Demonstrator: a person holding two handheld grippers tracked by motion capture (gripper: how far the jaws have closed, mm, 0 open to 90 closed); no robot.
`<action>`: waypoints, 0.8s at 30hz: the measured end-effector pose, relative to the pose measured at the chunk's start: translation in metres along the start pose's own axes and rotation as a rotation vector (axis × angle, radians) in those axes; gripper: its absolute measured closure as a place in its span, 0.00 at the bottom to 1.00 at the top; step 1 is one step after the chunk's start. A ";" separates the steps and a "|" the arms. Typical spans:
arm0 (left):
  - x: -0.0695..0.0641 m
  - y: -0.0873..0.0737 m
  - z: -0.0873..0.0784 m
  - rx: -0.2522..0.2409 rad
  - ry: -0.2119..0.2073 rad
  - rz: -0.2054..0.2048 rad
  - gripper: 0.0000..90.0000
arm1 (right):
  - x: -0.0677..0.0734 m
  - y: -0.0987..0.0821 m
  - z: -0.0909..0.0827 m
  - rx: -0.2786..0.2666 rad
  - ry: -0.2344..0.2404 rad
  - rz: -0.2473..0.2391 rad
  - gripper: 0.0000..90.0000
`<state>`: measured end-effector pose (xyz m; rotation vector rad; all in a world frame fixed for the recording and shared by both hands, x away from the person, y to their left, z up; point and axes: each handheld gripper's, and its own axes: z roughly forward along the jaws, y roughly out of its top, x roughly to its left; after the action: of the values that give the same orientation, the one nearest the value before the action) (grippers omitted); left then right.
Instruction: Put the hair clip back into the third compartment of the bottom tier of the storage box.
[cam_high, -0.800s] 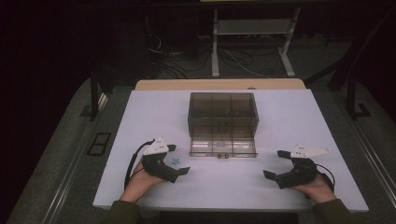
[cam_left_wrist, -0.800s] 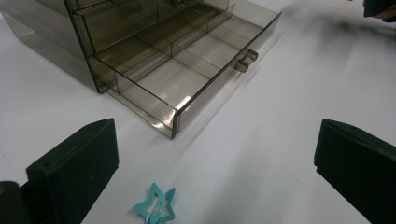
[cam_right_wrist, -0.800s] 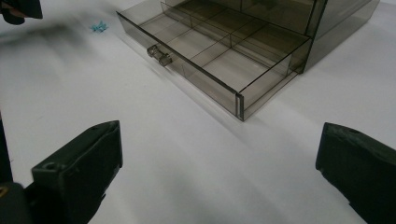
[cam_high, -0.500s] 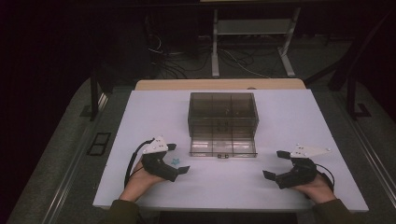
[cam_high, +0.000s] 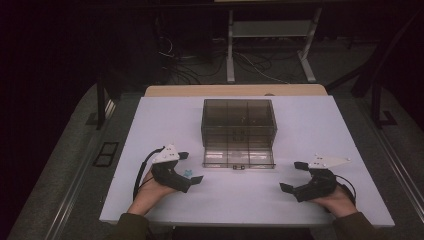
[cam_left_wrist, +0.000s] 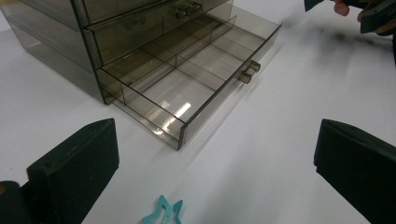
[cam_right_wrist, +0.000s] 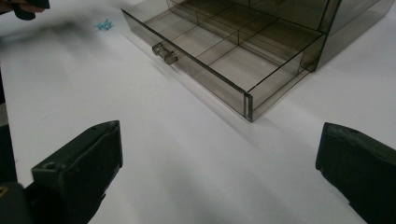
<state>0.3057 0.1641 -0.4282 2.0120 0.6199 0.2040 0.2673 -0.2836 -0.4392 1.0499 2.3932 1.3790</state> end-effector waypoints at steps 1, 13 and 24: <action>0.000 0.000 0.000 -0.002 0.000 0.004 0.00 | 0.000 0.000 0.001 0.001 0.003 0.000 0.00; 0.001 0.003 0.003 -0.004 -0.009 0.014 0.00 | 0.000 -0.002 0.002 0.010 0.003 -0.001 0.00; 0.004 0.010 0.003 -0.012 -0.012 0.015 0.00 | 0.000 -0.001 0.001 0.009 0.000 0.002 0.00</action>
<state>0.3141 0.1599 -0.4212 2.0052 0.5941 0.2040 0.2674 -0.2832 -0.4411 1.0552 2.4008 1.3703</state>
